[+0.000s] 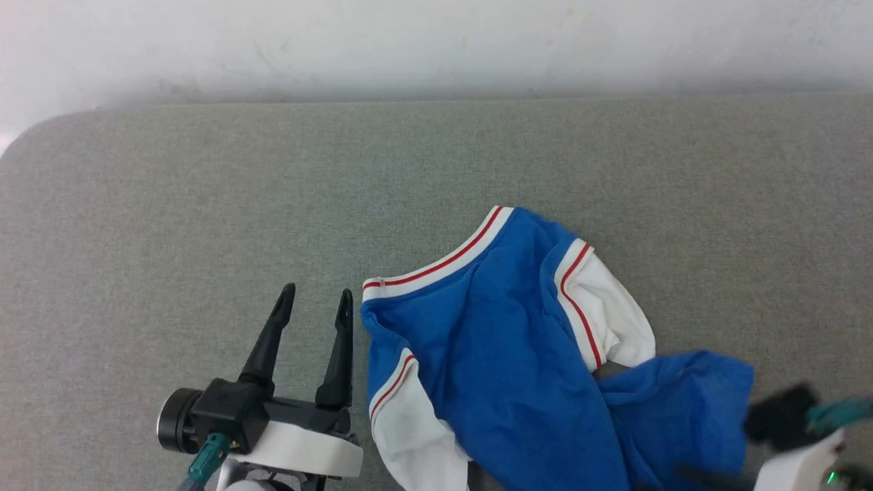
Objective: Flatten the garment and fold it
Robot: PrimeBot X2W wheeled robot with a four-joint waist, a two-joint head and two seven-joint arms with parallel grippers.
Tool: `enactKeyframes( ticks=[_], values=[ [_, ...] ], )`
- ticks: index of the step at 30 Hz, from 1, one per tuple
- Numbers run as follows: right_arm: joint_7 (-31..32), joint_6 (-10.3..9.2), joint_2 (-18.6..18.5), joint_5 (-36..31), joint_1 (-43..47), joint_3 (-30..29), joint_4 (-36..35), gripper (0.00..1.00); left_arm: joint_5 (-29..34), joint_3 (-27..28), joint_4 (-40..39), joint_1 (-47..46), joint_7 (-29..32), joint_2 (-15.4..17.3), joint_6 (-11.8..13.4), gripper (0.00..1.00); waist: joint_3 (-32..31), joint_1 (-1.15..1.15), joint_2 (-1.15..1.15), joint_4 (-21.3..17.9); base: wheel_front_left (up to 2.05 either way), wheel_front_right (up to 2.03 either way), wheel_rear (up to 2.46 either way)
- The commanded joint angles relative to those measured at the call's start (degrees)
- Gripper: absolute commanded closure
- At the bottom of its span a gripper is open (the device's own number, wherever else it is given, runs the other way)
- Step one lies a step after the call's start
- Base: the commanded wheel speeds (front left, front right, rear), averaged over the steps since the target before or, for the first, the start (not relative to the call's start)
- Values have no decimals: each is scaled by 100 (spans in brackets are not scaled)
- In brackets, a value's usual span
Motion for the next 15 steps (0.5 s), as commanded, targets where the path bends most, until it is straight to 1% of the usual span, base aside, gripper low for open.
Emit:
enactKeyframes(
  ticks=[1,3,4,6,7,8,11,13,14,15],
  values=[
    [-67,-4,84,148,-361,-150,-203,0,-4,-7,16,-8,-27,-10,-20,0,-67,0,0,25,0,0,0],
    [-277,-4,122,67,-932,-409,-369,0,2,-14,2,-2,-27,-10,-17,0,-75,0,0,54,0,0,0],
    [-482,-4,107,-148,-1227,-555,-338,0,2,-26,-13,-9,-27,-10,-19,0,-56,0,0,84,0,0,0],
    [-916,-4,-53,-739,-1700,-655,-75,0,1,-52,-51,-48,-27,-10,-21,0,20,0,0,165,0,0,0],
    [-1128,-4,-54,-982,-1865,-661,167,0,-2,-53,-73,-69,-27,-10,-14,0,66,0,0,201,0,0,0],
    [-1318,-4,-89,-1213,-1997,-588,426,0,-7,-54,-90,-92,-27,-11,-10,0,111,0,0,244,0,0,0],
    [-1593,-4,-137,-1634,-2252,-209,1254,0,-6,-49,-122,-166,-27,-11,-2,0,272,0,0,381,0,0,0],
    [-1700,-4,-99,-1781,-2429,14,1797,0,-8,-54,-128,-226,-27,-11,-7,0,370,0,0,481,0,0,0],
    [-1700,-4,-99,-1781,-2429,14,1797,0,-8,-54,-128,-226,-27,-11,-7,0,370,0,0,481,0,0,0],
    [-1749,-4,-67,-1842,-2527,96,2049,0,-14,-56,-128,-256,-27,-11,-9,0,418,0,0,535,0,0,0]
  ],
)
